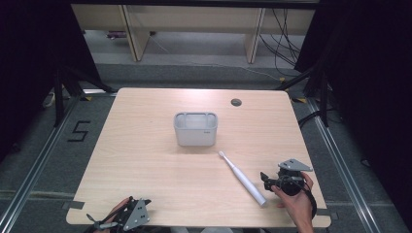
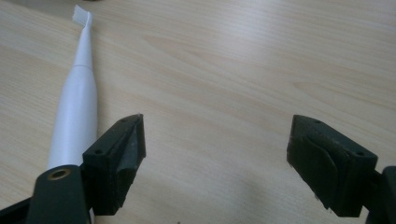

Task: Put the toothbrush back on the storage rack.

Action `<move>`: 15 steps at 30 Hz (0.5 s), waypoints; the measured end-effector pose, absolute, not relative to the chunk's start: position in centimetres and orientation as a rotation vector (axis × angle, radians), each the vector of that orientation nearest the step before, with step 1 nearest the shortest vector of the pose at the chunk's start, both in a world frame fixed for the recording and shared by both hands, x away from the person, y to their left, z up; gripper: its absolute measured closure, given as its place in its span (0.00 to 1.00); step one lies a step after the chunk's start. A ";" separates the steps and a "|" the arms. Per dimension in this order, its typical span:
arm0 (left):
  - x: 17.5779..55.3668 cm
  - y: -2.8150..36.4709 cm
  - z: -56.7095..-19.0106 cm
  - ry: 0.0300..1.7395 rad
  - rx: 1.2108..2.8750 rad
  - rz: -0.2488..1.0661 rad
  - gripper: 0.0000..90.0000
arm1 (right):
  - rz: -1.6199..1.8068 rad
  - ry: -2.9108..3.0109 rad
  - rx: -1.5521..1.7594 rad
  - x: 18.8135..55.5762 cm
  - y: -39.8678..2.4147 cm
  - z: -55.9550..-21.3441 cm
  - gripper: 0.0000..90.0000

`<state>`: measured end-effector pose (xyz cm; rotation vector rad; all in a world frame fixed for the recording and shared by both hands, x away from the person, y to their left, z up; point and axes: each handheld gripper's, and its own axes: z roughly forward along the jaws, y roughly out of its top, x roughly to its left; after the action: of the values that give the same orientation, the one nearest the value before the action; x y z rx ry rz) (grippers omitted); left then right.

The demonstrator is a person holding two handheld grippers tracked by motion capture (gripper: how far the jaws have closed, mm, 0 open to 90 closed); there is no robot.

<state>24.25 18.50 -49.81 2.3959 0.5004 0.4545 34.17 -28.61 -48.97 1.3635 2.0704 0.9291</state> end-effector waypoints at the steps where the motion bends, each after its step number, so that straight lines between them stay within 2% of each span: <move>1: 24.2 18.4 -49.9 0.508 2.383 0.450 0.17 | 0.928 2.070 1.358 34.2 -28.6 -49.0 0.22; 15: 24.5 18.3 -49.8 0.529 2.373 0.435 0.17 | 0.908 2.100 1.338 34.4 -28.7 -48.7 0.23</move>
<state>24.52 18.32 -49.83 2.3726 0.5289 0.4351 34.43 -28.67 -48.69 1.3382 2.0996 0.9079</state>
